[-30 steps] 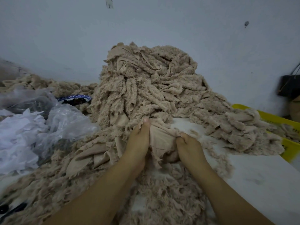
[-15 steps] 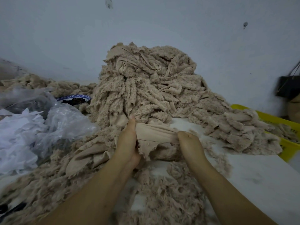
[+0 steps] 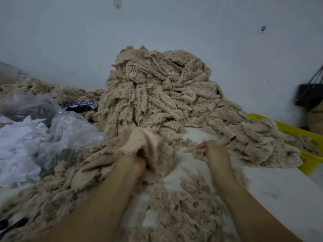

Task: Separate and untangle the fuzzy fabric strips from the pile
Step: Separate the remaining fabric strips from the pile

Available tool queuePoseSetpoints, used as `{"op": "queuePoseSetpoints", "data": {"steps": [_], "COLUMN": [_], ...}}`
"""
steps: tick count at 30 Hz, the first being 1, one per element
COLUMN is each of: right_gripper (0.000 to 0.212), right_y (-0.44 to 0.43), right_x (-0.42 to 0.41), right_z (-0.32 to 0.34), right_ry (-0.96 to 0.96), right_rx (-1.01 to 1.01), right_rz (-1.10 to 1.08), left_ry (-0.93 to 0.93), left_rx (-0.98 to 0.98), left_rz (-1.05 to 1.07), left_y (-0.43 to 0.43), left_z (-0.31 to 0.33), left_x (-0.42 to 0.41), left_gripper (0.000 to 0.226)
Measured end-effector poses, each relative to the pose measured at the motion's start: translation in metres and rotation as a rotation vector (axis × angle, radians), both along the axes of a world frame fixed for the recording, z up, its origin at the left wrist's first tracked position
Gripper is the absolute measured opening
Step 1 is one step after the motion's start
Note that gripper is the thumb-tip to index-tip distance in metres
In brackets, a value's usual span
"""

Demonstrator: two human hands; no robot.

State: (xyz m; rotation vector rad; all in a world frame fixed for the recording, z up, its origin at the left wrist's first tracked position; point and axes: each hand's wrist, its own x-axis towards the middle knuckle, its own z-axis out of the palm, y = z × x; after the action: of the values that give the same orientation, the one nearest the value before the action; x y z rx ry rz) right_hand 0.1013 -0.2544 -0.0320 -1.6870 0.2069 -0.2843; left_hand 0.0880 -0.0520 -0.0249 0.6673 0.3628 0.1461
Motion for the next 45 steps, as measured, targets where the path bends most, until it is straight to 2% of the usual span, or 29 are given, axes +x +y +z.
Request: {"op": "queuePoseSetpoints", "data": {"steps": [2, 4, 5, 6, 9, 11, 14, 16, 19, 22, 26, 28, 30, 32, 36, 38, 39, 42, 45], "right_gripper": [0.035, 0.062, 0.071, 0.069, 0.029, 0.025, 0.021, 0.031, 0.049, 0.048, 0.048, 0.049, 0.047, 0.043, 0.02, 0.026, 0.03, 0.04, 0.016], "right_y": [0.02, 0.03, 0.029, 0.027, 0.027, 0.026, 0.023, 0.025, 0.025, 0.024, 0.017, -0.002, -0.016, -0.008, 0.018, 0.02, 0.022, 0.03, 0.034], "right_x": [-0.007, -0.015, -0.017, -0.019, -0.024, -0.021, -0.016, -0.018, -0.017, -0.014, -0.012, -0.005, 0.002, 0.0, -0.006, -0.007, -0.007, -0.007, -0.009], "right_z": [-0.006, -0.009, -0.009, -0.008, -0.002, -0.001, -0.003, -0.004, -0.006, -0.008, -0.009, -0.008, -0.007, -0.009, -0.016, -0.014, -0.015, -0.018, -0.019], "right_ry": [-0.084, -0.144, -0.167, -0.184, -0.212, -0.253, -0.258, -0.24, -0.269, -0.264, -0.267, -0.171, -0.164, -0.214, -0.295, -0.324, -0.321, -0.349, -0.352], "right_rx": [-0.137, -0.269, -0.26, -0.229, -0.166, -0.221, -0.346, -0.404, -0.477, -0.508, -0.587, -0.508, -0.391, -0.468, -0.566, -0.543, -0.552, -0.658, -0.647], "right_rz": [0.188, 0.316, 0.359, 0.405, 0.52, 0.468, 0.435, 0.468, 0.496, 0.514, 0.501, 0.352, 0.231, 0.271, 0.489, 0.509, 0.506, 0.479, 0.509], "left_ry": [-0.09, -0.159, -0.193, -0.227, -0.296, -0.308, -0.249, -0.211, -0.175, -0.144, -0.096, -0.107, -0.114, -0.125, -0.117, -0.206, -0.259, -0.327, -0.301], "left_rx": [0.126, 0.195, 0.214, 0.245, 0.341, 0.354, 0.268, 0.206, 0.051, -0.062, -0.083, -0.05, -0.014, 0.004, 0.197, 0.215, 0.191, 0.175, 0.262], "left_rz": [-0.075, -0.129, -0.14, -0.156, -0.23, -0.234, -0.147, -0.07, 0.059, 0.088, 0.094, 0.123, 0.161, 0.021, -0.176, -0.196, -0.222, -0.328, -0.419], "left_y": [-0.019, -0.03, -0.033, -0.032, -0.035, -0.039, -0.037, -0.032, -0.015, -0.006, 0.009, 0.028, 0.038, 0.025, -0.004, -0.007, -0.009, -0.017, -0.023], "left_z": [-0.003, 0.001, 0.003, 0.002, -0.002, -0.003, 0.0, 0.001, 0.001, 0.005, 0.009, 0.007, 0.006, 0.009, 0.01, 0.011, 0.012, 0.011, 0.014], "left_x": [-0.003, -0.005, -0.005, -0.006, -0.008, -0.008, -0.003, 0.001, 0.008, 0.013, 0.012, 0.007, 0.004, -0.001, 0.0, -0.002, -0.003, -0.005, -0.013], "left_gripper": [0.031, 0.036, 0.04, 0.041, 0.032, 0.03, 0.025, 0.019, 0.02, 0.023, 0.027, 0.029, 0.045, 0.052, 0.034, 0.029, 0.034, 0.033, 0.029]}}
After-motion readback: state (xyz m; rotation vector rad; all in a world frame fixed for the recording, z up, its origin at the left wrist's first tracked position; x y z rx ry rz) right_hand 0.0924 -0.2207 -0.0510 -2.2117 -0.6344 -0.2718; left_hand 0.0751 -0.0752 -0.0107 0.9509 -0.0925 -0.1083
